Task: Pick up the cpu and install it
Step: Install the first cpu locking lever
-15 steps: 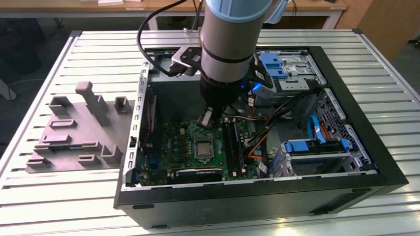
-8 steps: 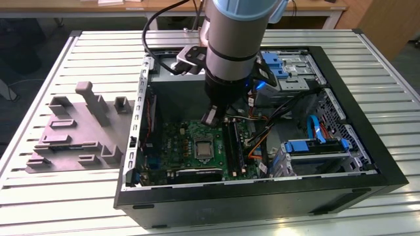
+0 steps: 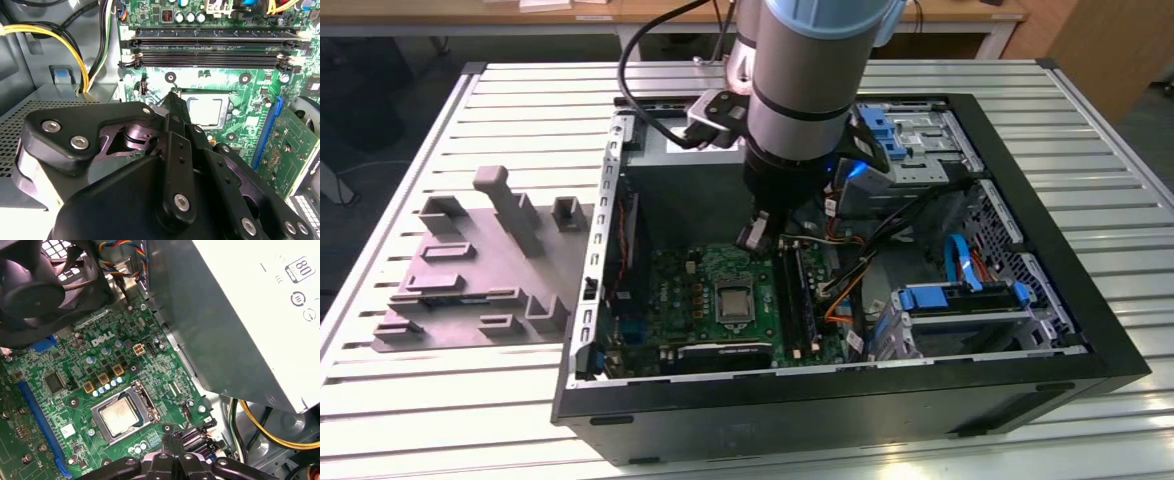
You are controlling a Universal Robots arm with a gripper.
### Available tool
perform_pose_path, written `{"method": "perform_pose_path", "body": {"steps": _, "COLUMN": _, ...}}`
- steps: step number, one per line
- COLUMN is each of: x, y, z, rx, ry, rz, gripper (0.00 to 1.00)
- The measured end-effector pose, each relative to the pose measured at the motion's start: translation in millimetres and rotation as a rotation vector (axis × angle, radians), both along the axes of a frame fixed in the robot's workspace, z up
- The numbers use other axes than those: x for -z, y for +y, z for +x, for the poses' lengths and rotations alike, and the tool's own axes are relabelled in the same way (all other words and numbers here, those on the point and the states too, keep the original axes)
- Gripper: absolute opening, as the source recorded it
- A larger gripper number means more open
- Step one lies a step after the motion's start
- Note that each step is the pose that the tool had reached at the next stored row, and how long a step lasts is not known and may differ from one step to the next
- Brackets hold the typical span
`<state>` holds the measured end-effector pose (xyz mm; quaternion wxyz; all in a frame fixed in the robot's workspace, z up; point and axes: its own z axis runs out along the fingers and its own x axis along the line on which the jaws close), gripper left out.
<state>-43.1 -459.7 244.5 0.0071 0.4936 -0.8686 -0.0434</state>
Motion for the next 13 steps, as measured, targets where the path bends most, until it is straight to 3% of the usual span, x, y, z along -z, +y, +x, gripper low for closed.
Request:
{"method": "perform_pose_path", "body": {"steps": 4, "x": 0.0, "y": 2.2, "z": 2.0, "rx": 0.000, "ry": -0.0001, "rz": 0.0000, "gripper": 0.11}}
{"method": "perform_pose_path", "body": {"steps": 13, "x": 0.4, "y": 13.2, "z": 5.3, "rx": 0.000, "ry": 0.0000, "rz": 0.0000, "gripper": 0.11}}
